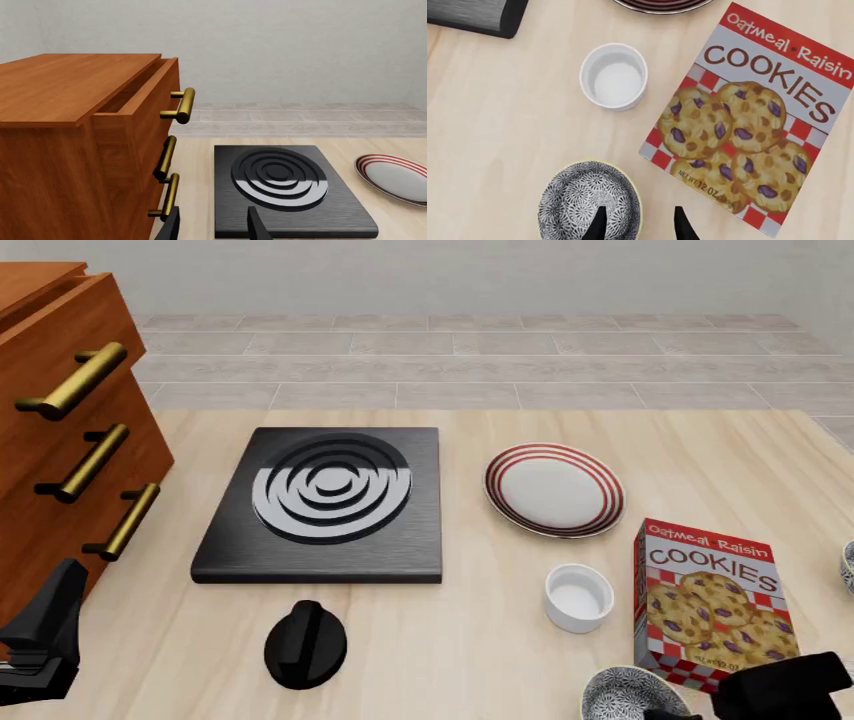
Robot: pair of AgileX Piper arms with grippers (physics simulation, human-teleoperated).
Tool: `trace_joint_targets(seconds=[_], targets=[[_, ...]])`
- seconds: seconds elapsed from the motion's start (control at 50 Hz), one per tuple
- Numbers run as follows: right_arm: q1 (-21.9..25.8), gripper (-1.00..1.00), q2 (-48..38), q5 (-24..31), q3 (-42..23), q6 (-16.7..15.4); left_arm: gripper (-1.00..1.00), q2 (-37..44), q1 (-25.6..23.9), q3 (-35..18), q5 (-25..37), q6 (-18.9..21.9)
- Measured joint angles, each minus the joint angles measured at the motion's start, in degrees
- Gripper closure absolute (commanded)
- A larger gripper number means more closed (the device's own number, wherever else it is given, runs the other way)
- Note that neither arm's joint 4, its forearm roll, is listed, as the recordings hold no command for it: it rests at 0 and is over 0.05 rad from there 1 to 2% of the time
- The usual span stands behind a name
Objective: Pick the akita bowl next to the ramekin and place it on the plate.
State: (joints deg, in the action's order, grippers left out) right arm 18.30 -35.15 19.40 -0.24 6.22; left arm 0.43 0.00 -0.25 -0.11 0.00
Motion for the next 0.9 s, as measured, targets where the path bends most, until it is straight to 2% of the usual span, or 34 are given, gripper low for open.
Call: trace_joint_targets(seconds=[0.5, 0.9], targets=[[0.57, -1.0, -1.4, -0.88, 0.19, 0.44, -1.0, 0.0, 0.0, 0.0, 0.0, 0.0], [0.98, -1.0, -5.17, -4.1, 0.21, 0.9, -1.0, 0.0, 0.0, 0.0, 0.0, 0.0]])
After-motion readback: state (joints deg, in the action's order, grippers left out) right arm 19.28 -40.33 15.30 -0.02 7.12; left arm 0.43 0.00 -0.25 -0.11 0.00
